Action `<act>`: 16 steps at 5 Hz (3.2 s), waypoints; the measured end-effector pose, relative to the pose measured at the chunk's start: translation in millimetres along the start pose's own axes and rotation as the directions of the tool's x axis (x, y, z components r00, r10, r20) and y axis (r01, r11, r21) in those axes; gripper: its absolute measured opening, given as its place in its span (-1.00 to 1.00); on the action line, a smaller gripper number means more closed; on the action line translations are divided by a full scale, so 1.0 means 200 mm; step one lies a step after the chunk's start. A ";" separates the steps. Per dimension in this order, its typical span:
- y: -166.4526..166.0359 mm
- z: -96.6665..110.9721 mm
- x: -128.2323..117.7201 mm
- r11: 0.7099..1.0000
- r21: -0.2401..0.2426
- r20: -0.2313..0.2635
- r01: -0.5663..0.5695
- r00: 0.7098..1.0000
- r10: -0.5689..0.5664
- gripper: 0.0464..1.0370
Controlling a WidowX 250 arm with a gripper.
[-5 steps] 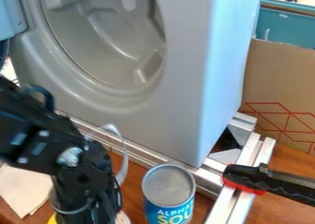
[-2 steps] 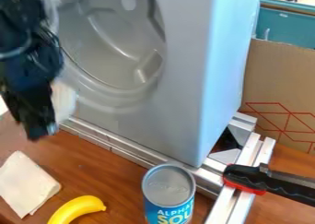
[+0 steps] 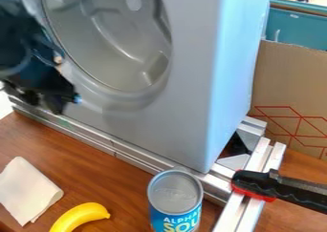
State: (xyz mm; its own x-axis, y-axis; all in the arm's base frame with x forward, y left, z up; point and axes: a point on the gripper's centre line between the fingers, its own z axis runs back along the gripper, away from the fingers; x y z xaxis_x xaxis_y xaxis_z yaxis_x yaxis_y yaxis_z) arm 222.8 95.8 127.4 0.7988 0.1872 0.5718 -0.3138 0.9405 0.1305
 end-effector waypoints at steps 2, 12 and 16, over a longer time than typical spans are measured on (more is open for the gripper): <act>-0.13 -0.17 0.17 0.986 -0.156 -0.065 -0.051 0.997 0.042 0.07; -0.01 -0.54 0.50 0.964 -0.244 -0.190 -0.108 0.980 0.062 0.91; -0.01 0.09 -0.09 0.953 -0.265 -0.453 0.148 0.853 -0.259 0.91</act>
State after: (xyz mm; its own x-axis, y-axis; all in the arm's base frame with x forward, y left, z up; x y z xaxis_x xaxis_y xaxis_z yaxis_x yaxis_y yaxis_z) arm 199.1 86.0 130.9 0.9952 0.0446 0.0871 -0.0443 0.9990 -0.0057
